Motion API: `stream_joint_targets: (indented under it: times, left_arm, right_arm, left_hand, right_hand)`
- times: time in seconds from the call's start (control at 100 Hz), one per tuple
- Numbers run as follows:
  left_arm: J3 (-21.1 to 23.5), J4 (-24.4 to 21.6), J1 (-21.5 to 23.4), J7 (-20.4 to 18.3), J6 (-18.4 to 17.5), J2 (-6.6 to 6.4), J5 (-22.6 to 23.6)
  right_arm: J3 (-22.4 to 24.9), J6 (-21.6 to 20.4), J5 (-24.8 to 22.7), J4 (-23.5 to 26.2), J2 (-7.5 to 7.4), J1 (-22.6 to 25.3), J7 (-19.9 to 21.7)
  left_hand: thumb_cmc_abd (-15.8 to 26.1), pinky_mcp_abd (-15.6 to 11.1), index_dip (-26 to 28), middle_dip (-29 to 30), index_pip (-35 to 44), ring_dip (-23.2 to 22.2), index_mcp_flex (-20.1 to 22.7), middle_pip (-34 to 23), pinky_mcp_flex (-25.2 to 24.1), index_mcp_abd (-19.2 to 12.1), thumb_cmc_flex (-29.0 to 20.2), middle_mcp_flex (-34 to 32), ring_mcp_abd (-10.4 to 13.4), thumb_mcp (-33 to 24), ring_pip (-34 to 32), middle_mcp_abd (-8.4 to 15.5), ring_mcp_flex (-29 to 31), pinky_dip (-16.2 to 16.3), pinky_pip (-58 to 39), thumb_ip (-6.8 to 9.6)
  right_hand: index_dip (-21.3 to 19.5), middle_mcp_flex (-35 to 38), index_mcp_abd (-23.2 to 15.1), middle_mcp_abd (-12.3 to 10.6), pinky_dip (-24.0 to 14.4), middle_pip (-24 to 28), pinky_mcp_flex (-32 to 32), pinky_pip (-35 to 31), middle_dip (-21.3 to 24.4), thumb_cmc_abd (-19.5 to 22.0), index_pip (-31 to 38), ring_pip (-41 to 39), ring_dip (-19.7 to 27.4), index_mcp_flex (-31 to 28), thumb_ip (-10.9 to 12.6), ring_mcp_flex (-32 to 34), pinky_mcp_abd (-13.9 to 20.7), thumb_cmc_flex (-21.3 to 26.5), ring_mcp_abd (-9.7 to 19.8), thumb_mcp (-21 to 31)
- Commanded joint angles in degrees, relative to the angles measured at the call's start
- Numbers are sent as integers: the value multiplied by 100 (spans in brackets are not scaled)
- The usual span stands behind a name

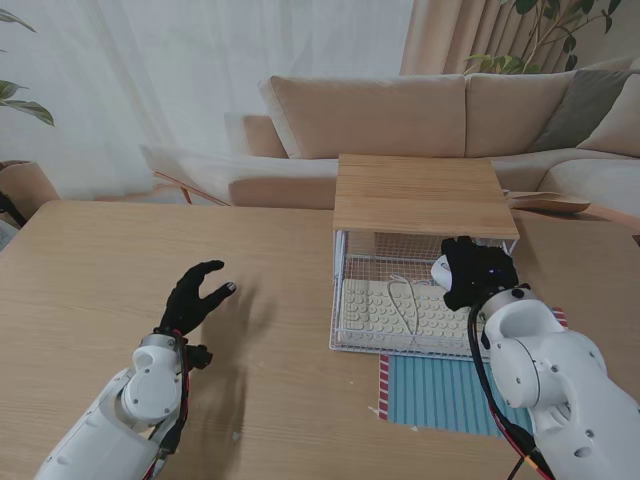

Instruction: Unroll the mouse pad and set up the keyboard and mouse from the tabletop organizer

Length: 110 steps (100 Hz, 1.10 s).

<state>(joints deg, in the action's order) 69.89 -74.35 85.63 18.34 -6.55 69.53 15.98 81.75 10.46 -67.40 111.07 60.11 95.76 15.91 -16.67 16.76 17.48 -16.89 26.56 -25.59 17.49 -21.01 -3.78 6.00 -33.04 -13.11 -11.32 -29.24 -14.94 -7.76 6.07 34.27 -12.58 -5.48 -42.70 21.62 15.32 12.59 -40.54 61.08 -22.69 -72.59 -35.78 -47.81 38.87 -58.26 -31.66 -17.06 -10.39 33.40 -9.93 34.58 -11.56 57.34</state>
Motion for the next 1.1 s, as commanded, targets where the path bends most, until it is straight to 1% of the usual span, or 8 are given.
stream_joint_targets:
  times: [0.0, 0.24, 0.4, 0.56, 0.81, 0.93, 1.09]
  left_arm:
    - [-6, -40, 24, -83, -29, 15, 5]
    - [6, -108, 63, -92, -80, 2, 40]
    - [1, -132, 82, -91, -94, -1, 51]
    - [-19, -115, 70, -97, -101, -2, 56]
    - [-32, -107, 65, -103, -82, -3, 66]
    - [-29, -95, 59, -92, -82, -3, 82]
    - [28, -56, 38, -32, -79, 5, 112]
  right_arm:
    - [109, -17, -37, 194, 24, 178, -22]
    - [779, -216, -14, 692, 97, 884, -520]
    - [1120, -186, -24, 935, 159, 1363, -896]
    - [1420, -107, 3, 1067, 223, 1796, -1269]
    - [1655, 181, 51, 1044, 304, 2218, -1743]
    - [1686, 351, 93, 941, 338, 2343, -1982]
    - [1669, 580, 153, 770, 367, 2446, -2183]
  left_hand:
    - [-84, 46, -61, 30, -78, -118, -86, 15, 43, 1, 33, 123, 45, -98, 28, -56, -181, 178, 199, 179]
    - [-79, 45, -60, 24, -76, -120, -81, 4, 56, 26, 43, 122, 51, -99, 20, -56, -174, 217, 231, 179]
    - [-75, 44, -63, 24, -82, -117, -76, 3, 60, 28, 46, 123, 51, -97, 24, -55, -177, 234, 249, 179]
    - [-78, 49, -64, 24, -84, -117, -69, 4, 65, 26, 40, 125, 52, -95, 21, -52, -177, 251, 264, 180]
    - [-76, 49, -65, 28, -87, -116, -73, 11, 64, 37, 46, 123, 58, -91, 20, -56, -177, 269, 281, 180]
    - [-74, 51, -65, 25, -89, -116, -73, 6, 70, 37, 49, 122, 51, -92, 20, -55, -178, 278, 285, 180]
    - [-78, 51, -65, 23, -88, -118, -70, 2, 70, 37, 46, 123, 47, -98, 17, -57, -178, 286, 292, 181]
  right_hand:
    - [33, 177, -80, -47, -150, 342, -117, -272, -2, 288, 189, -1378, -245, -76, 250, 837, 206, 1343, 342, 1129]
    - [48, 180, -93, -43, -183, 341, -138, -302, 12, 342, 170, -1377, -251, -126, 210, 852, 178, 1410, 321, 1049]
    - [57, 197, -78, -34, -196, 338, -136, -303, 22, 341, 150, -1376, -258, -139, 207, 860, 177, 1484, 296, 1040]
    - [68, 201, -72, -33, -213, 332, -114, -306, 28, 351, 127, -1375, -268, -158, 203, 850, 178, 1508, 272, 1024]
    - [71, 211, -69, -18, -236, 322, -79, -304, 37, 377, 109, -1373, -275, -155, 198, 828, 165, 1559, 237, 1012]
    - [73, 211, -74, -18, -249, 322, -74, -310, 37, 373, 99, -1382, -282, -169, 201, 827, 162, 1566, 230, 1007]
    - [72, 219, -70, 11, -267, 309, -60, -320, 41, 388, 89, -1384, -279, -176, 205, 814, 159, 1584, 221, 998]
